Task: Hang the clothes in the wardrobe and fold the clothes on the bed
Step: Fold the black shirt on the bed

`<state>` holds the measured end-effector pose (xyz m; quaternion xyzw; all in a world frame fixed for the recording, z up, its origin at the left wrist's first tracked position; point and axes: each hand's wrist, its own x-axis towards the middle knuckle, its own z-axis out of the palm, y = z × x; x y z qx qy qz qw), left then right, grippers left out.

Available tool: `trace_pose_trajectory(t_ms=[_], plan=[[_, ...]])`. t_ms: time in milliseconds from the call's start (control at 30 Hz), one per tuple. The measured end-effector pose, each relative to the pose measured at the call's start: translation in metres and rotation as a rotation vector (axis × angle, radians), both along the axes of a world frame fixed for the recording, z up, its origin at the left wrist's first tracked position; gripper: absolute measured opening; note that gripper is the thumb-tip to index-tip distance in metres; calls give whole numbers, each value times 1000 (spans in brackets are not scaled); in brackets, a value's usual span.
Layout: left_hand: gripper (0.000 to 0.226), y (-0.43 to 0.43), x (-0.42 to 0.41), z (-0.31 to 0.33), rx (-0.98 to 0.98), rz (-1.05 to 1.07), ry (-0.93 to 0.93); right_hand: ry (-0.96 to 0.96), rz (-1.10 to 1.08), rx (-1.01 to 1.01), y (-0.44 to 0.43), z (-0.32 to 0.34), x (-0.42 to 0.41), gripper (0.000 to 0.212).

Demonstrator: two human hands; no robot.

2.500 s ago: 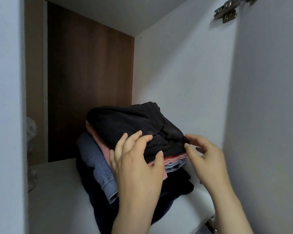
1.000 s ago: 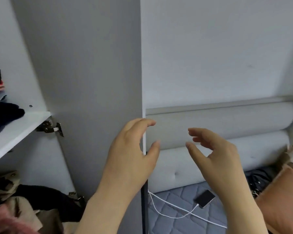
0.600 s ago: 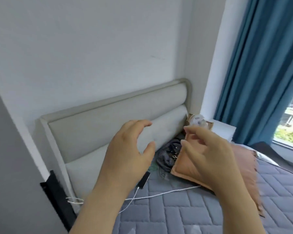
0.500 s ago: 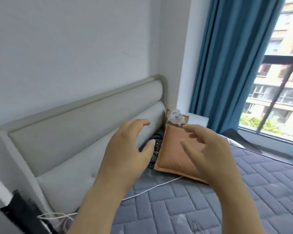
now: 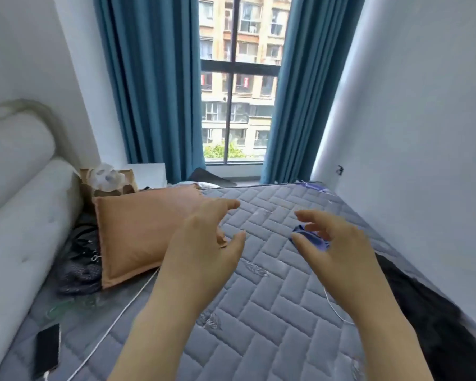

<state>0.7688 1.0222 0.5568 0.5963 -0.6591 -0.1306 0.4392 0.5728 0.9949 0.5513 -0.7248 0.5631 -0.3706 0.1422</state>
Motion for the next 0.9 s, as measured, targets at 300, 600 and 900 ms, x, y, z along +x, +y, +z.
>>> trace_pose_trajectory(t_ms=[300,600,900], plan=[[43,-31,-104,3,7,-303,-52,-39,-281,-15,16,-10,-107,31],[42,-78,-229,-12,22,-397,-88,-51,-393,41,-12,-21,-235,30],[41,-113,-362,-41,71,-598,-97,-66,-634,136,4,-40,-365,27]])
